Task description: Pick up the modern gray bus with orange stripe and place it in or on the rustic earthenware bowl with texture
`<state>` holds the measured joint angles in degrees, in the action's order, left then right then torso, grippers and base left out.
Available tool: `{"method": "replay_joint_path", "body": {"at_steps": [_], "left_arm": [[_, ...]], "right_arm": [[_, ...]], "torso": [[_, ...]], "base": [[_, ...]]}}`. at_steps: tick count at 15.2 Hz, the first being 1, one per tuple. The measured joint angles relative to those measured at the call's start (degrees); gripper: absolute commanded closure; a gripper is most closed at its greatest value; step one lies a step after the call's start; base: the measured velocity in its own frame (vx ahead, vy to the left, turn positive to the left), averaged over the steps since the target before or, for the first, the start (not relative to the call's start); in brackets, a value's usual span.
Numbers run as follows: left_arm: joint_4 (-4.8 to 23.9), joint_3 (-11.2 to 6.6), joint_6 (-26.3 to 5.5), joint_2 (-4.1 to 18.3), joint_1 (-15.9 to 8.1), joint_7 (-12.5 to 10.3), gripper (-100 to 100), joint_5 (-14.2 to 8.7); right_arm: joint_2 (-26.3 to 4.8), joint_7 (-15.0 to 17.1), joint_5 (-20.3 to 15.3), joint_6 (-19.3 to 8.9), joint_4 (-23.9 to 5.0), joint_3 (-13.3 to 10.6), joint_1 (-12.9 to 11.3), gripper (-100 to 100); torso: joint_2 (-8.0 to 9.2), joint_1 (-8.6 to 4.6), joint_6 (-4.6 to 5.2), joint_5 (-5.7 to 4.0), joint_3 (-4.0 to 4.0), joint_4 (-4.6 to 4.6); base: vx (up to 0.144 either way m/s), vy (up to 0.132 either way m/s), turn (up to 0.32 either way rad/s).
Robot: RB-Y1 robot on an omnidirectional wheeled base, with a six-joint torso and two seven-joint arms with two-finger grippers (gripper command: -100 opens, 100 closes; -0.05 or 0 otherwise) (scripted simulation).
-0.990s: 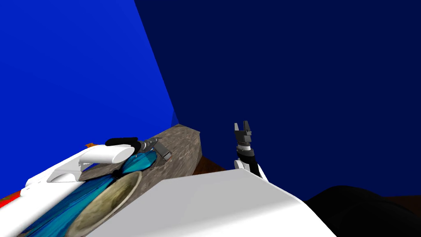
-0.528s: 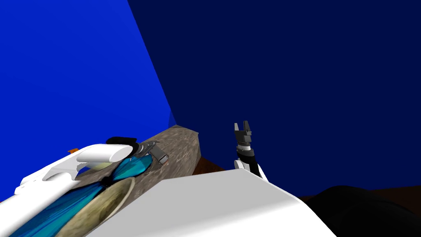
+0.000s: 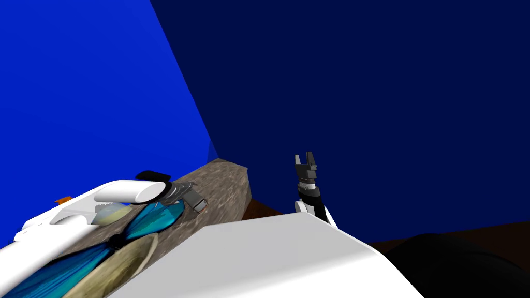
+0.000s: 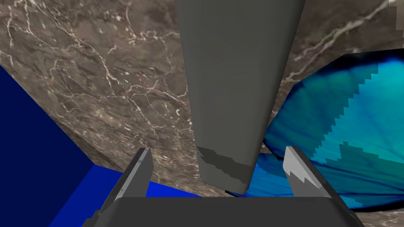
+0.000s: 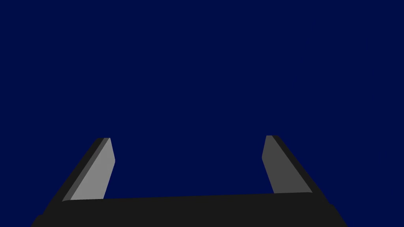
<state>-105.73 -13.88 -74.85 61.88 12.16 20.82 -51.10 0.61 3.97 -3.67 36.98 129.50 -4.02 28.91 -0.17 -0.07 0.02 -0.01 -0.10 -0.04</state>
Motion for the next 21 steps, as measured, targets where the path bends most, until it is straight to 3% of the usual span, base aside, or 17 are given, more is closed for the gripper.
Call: {"method": "replay_joint_path", "body": {"at_steps": [9, 13, 14, 19, 21], "left_arm": [[2.18, 0.70, -9.02, 1.54, -0.23, 2.92, -100, -2.77], [3.81, 1.90, -7.40, 0.10, -0.07, 3.33, -100, -1.21], [3.92, 2.02, -7.13, -0.02, -0.05, 3.35, 100, -1.07], [3.94, 2.03, -7.18, 0.00, -0.01, 3.34, 100, -1.07], [2.69, 1.03, -8.28, 0.99, 0.16, 3.25, 100, -2.23]], "right_arm": [[0.00, 0.00, 0.00, 0.00, 0.00, 0.00, 0.00, 0], [0.00, 0.00, 0.00, 0.00, 0.00, 0.00, 0.00, 0], [0.00, 0.00, 0.00, 0.00, 0.00, 0.00, 0.00, 0], [0.00, 0.00, 0.00, 0.00, 0.00, 0.00, 0.00, 0], [0.00, 0.00, 0.00, 0.00, 0.00, 0.01, 0.01, 0]], "torso": [[0.01, -0.01, -0.02, 0.00, 0.01, 0.00], [0.15, 0.14, -0.02, 0.04, 0.08, 0.03], [0.16, 0.13, -0.03, 0.03, 0.09, 0.04], [0.14, 0.09, 0.00, 0.04, 0.09, 0.05], [0.15, -0.03, -0.05, -0.05, 0.11, 0.09]], "base": [[0.030, -0.013, -0.050], [-0.007, 0.018, -0.061], [-0.003, 0.006, -0.002], [0.000, -0.002, 0.020], [0.011, -0.017, 0.079]]}}
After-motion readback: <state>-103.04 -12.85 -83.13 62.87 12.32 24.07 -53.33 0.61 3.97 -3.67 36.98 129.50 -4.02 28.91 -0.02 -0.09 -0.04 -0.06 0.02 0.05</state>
